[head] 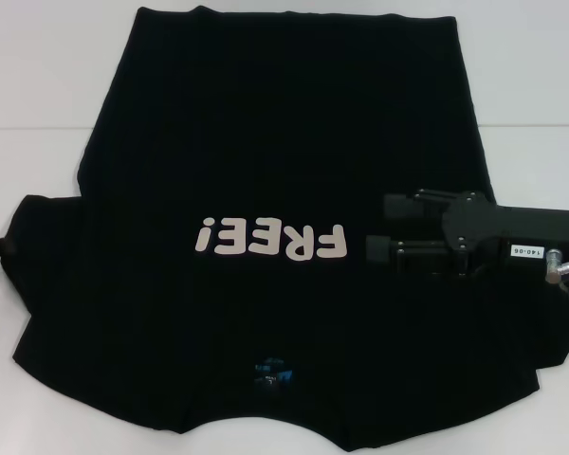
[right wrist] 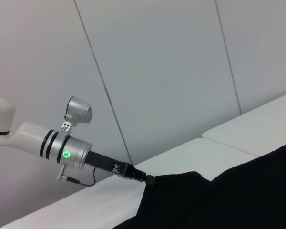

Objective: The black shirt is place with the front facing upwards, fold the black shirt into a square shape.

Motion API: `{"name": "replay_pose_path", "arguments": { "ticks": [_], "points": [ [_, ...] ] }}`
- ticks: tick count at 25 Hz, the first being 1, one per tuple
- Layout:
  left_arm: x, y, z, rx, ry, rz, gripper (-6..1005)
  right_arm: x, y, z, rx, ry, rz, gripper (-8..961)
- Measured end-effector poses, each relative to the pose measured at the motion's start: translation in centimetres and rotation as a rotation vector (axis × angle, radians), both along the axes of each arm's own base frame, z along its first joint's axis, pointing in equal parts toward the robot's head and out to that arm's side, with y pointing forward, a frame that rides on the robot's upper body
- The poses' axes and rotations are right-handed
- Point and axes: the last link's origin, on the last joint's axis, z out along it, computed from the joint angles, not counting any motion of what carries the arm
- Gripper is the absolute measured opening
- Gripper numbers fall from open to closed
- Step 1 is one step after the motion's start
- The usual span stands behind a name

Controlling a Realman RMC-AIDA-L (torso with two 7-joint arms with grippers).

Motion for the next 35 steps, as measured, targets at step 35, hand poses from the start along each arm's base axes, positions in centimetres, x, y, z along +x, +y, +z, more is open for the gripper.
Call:
{"name": "replay_pose_path", "arguments": {
  "ticks": [35],
  "points": [
    [2.3,5.6,3.0,0.082,0.277,-0.052,15,-0.3,-0.2,-0.6,-0.008,0.035,-0.016,852]
  ]
}}
